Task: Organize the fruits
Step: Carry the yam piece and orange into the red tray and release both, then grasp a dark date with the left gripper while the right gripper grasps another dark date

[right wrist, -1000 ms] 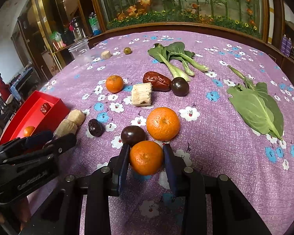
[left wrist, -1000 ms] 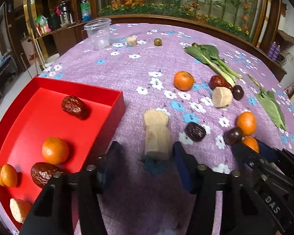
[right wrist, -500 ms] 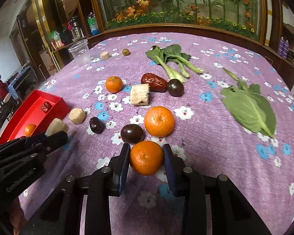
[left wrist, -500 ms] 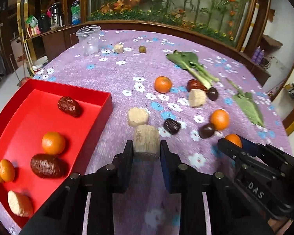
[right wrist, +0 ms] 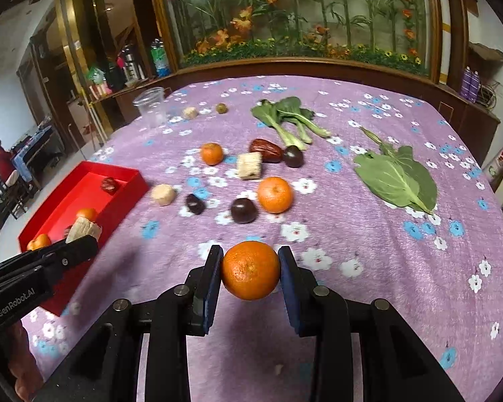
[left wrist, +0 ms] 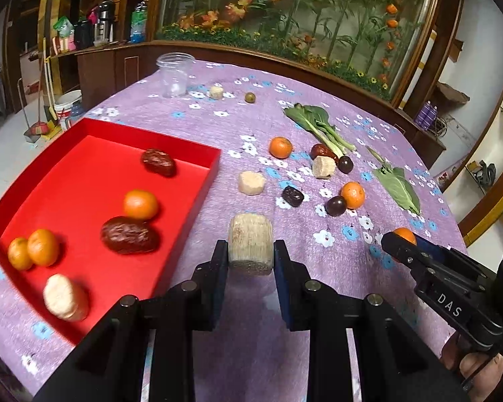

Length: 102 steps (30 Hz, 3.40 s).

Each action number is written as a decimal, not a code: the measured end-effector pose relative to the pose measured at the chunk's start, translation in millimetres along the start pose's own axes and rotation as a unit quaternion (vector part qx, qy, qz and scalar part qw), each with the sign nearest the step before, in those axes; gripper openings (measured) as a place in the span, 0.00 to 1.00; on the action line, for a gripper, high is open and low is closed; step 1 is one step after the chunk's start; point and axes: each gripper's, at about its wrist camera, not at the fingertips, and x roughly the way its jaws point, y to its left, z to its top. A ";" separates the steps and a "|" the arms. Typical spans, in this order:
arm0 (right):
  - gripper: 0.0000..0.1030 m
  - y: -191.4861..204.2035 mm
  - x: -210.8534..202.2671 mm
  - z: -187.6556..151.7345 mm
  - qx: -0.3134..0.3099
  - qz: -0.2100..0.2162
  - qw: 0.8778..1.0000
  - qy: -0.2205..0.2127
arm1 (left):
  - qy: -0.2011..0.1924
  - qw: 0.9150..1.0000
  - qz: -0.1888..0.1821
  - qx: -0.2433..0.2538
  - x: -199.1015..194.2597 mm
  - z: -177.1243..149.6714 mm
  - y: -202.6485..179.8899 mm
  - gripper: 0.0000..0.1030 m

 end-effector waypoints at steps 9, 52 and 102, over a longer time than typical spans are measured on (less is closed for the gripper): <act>0.36 57.4 -12.9 2.5 -0.040 0.048 0.998 -0.012 | -0.026 0.999 0.027 -0.039 -37.4 -1.8 39.8 0.25; 0.36 198.2 113.0 68.4 -0.076 0.110 0.991 0.028 | 0.012 0.989 0.118 -0.089 10.3 54.5 156.1 0.25; 0.47 7.6 105.9 39.3 -0.010 -0.004 0.999 0.052 | 0.035 0.998 0.053 0.021 49.0 26.8 -2.1 0.79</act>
